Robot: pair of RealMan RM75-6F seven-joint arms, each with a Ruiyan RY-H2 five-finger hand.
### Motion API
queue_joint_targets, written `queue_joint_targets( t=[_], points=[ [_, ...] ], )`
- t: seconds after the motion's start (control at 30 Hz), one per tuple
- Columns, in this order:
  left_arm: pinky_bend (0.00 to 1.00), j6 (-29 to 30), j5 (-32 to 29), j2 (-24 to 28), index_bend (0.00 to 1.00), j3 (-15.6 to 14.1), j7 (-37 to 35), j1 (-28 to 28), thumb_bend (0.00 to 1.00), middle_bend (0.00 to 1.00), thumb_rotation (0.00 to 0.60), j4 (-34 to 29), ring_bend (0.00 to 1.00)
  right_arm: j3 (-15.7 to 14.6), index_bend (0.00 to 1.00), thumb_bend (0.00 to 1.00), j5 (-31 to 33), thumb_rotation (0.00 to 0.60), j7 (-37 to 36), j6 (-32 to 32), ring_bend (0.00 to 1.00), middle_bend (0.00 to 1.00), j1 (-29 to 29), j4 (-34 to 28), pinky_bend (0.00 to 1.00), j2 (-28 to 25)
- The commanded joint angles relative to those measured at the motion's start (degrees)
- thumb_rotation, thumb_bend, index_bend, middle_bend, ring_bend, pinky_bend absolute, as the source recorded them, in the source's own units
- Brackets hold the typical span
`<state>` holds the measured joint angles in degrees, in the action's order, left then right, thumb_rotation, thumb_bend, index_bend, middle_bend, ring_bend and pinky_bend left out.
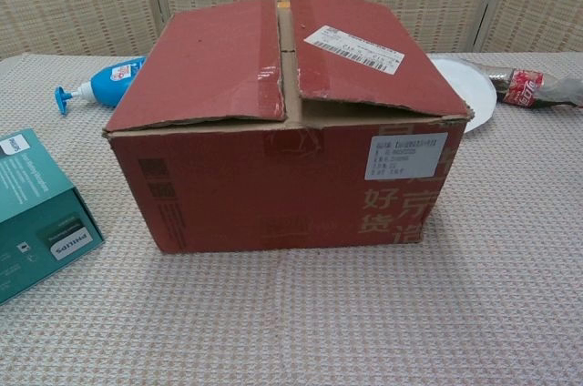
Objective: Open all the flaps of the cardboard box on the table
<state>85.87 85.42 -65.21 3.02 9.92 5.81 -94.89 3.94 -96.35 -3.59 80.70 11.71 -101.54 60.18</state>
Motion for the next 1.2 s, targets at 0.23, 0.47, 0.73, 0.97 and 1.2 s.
queue_joint_targets(
  t=[0.23, 0.47, 0.73, 0.97, 1.2],
  points=[
    [0.0, 0.3, -0.3, 0.62, 0.17, -0.1, 1.02, -0.34, 0.36, 0.17, 0.6, -0.54, 0.19, 2.49, 0.07, 0.27, -1.13, 0.6, 0.06, -11.23, 0.12, 0.07, 10.31, -5.24, 0.04, 6.04],
    [0.0, 0.61, -0.7, 1.09, 0.17, -0.28, 0.92, -0.89, 0.36, 0.17, 0.6, -0.68, 0.19, 5.27, 0.07, 0.27, 1.97, 0.6, 0.46, -15.53, 0.12, 0.07, 15.72, -4.28, 0.04, 12.23],
    [0.0, 0.96, -1.06, 1.5, 0.17, -0.33, 0.71, -1.38, 0.36, 0.17, 0.6, -0.69, 0.19, 7.84, 0.07, 0.27, 6.54, 0.6, 1.7, -19.64, 0.11, 0.06, 20.83, -1.39, 0.04, 17.6],
    [0.0, 0.75, -1.41, 1.6, 0.17, -0.3, 0.6, -1.48, 0.36, 0.17, 0.6, -0.64, 0.19, 9.22, 0.07, 0.28, 9.77, 0.6, 2.29, -22.35, 0.11, 0.06, 24.71, 1.65, 0.04, 21.71],
    [0.0, 0.56, -1.27, 1.57, 0.17, -0.32, -0.34, -1.46, 0.36, 0.17, 0.6, -0.47, 0.19, 9.88, 0.07, 0.28, 11.39, 0.6, 3.66, -22.56, 0.11, 0.06, 27.21, 5.21, 0.04, 25.4]
  ],
)
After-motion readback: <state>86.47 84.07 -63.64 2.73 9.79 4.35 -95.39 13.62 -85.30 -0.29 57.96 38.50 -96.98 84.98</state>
